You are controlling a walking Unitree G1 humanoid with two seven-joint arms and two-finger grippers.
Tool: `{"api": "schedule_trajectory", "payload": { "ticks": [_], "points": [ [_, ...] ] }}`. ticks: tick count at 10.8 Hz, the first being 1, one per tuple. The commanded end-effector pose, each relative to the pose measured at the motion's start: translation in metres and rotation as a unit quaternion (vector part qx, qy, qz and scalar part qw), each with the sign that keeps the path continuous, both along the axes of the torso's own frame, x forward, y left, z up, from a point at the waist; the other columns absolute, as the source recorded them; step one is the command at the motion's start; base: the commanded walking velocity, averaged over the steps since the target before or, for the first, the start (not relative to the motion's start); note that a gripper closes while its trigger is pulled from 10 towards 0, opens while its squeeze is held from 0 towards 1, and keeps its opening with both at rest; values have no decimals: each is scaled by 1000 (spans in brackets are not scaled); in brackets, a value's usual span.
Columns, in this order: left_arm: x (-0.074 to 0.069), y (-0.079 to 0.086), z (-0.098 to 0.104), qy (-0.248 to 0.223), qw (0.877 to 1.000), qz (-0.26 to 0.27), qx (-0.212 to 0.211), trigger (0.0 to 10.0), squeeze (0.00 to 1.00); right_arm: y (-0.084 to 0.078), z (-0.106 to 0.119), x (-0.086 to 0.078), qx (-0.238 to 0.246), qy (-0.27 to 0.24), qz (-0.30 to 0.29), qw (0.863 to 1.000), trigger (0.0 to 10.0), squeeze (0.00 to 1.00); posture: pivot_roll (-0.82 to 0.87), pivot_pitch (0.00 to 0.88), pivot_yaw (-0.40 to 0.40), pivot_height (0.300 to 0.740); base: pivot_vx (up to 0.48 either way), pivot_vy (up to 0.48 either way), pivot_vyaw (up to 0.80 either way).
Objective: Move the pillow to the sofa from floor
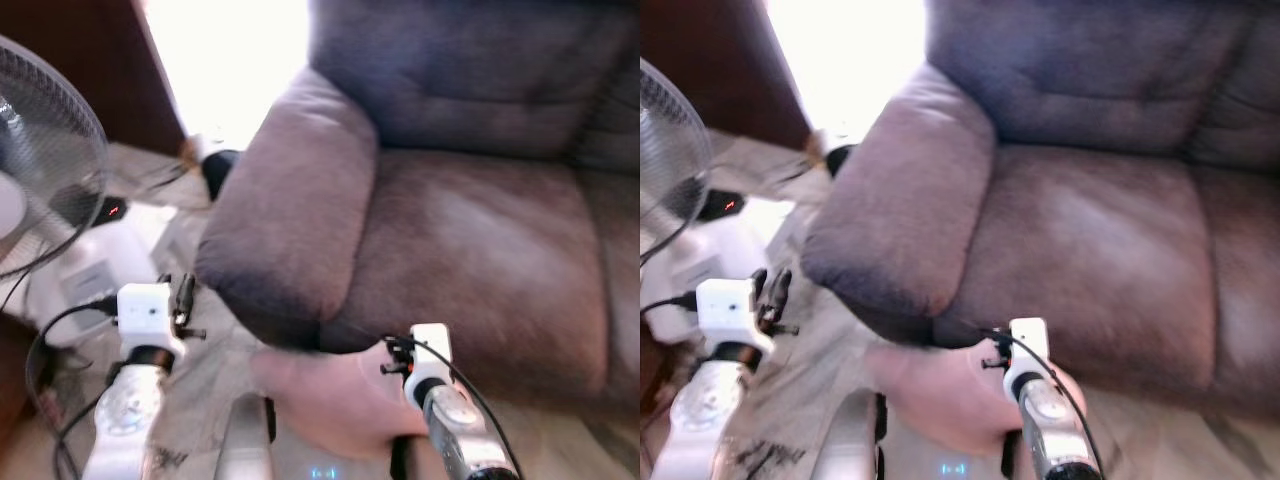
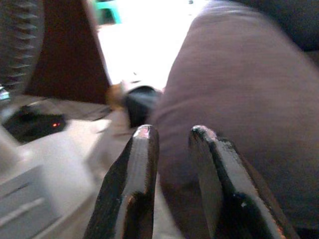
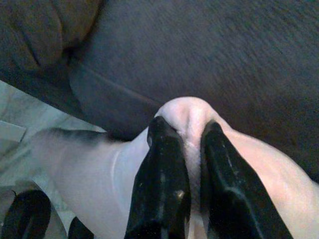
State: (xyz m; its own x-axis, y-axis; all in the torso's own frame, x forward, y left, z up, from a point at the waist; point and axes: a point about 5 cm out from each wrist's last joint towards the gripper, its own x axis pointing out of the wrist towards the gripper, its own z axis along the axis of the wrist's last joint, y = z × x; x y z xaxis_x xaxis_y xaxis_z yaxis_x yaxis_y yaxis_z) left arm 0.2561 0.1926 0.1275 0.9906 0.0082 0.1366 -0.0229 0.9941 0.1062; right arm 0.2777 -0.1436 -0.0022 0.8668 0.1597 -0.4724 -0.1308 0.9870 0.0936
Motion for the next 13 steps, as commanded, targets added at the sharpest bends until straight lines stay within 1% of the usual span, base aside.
{"api": "schedule_trajectory", "payload": {
  "ticks": [1,5,10,12,13],
  "points": [
    [-2,-1,-2,1,1000,-1,-3,10000,0,2,44,26,9,-115,2,993,10000,0,171,168,-6,641,0,0,0],
    [-1,-1,-1,-2,1000,-3,-6,10000,0,-1,50,28,10,-138,-5,990,10000,0,169,168,-5,641,0,0,0],
    [-1,-1,-1,-2,1000,-4,-5,10000,0,1,52,29,13,-148,-3,989,10000,0,170,166,-3,713,0,0,0],
    [0,-1,-1,-3,1000,-4,-6,10000,0,1,51,29,15,-144,-6,989,10000,0,170,161,-4,731,0,0,0],
    [0,-1,-1,-4,1000,-4,-6,10000,0,1,52,30,16,-148,-5,989,10000,0,170,161,-4,731,0,0,0]
  ]
}}
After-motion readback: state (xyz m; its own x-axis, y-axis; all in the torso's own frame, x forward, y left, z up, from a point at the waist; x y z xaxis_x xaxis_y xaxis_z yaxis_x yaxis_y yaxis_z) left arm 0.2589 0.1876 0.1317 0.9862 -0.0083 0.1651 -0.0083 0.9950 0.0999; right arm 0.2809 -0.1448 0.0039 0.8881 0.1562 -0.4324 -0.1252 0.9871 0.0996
